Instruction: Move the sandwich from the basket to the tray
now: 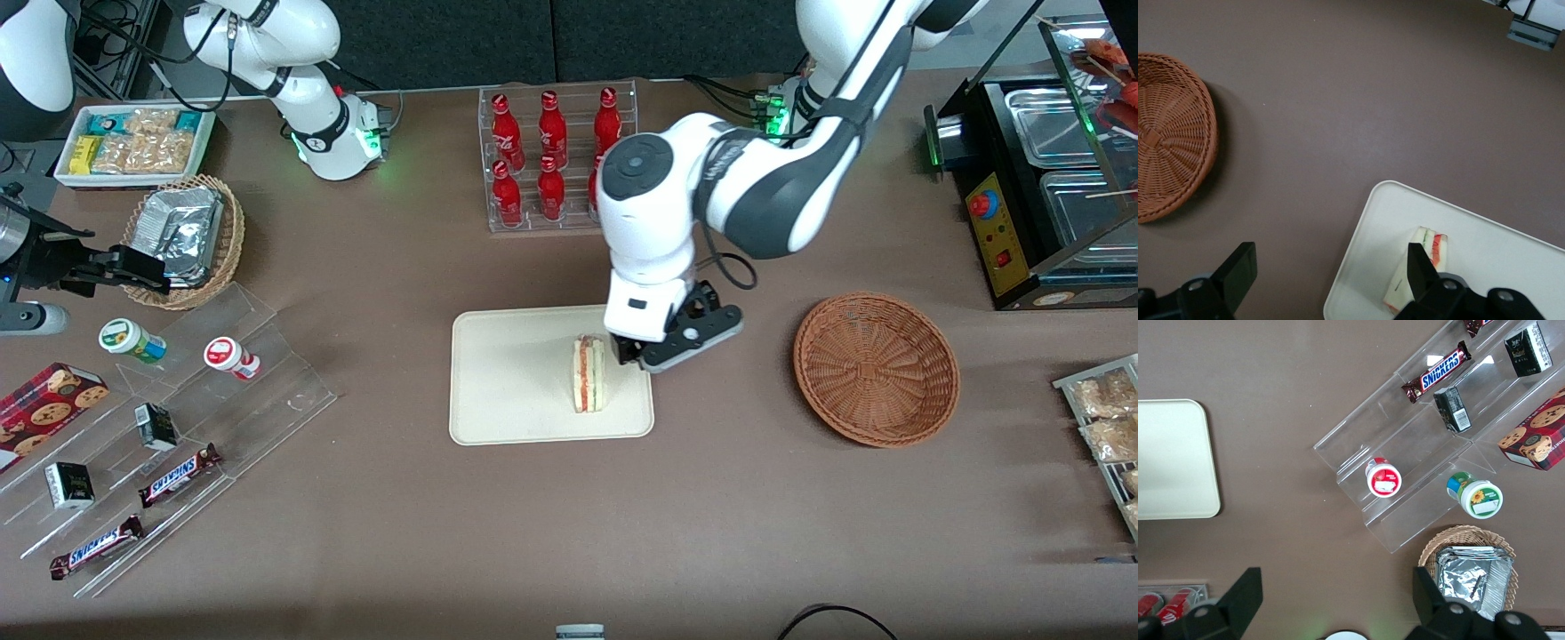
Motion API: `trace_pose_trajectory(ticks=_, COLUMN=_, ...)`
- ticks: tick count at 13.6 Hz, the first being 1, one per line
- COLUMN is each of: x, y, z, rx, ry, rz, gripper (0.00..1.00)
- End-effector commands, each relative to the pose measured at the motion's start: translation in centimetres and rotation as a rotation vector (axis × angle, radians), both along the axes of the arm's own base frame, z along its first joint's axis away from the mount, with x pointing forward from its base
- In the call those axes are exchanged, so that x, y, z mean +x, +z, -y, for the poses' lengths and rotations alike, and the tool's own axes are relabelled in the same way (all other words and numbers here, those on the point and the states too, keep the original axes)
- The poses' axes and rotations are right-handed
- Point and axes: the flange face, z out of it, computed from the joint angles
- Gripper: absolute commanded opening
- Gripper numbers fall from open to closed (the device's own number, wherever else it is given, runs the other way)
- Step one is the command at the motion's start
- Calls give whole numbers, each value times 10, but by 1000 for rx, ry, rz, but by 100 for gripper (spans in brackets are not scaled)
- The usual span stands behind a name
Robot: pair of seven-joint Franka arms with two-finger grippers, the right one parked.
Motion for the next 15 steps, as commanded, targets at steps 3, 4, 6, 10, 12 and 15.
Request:
trace_pose_trajectory(ticks=3, x=10, y=44, z=-66, rx=-5, ry=-67, rz=-83, gripper=100)
trace_pose_trajectory(ticks=4, x=15, y=56, z=-85, rx=-20, ry=-79, rz=-94, gripper=100)
trace_pose_trajectory(ticks=6, x=17, y=79, z=-125, rx=-34, ry=-134, rz=-150, gripper=100)
trace_pose_trajectory(ticks=10, x=17, y=114, z=-195, rx=-67, ry=-243, rz=-224, gripper=100)
trace_pose_trajectory(ticks=12, x=16, y=124, z=-225, rx=-80, ry=-286, rz=-254, gripper=100)
trace_pose_trajectory(ticks=15, x=13, y=140, z=-263, rx=-88, ry=-338, rz=-270, gripper=99)
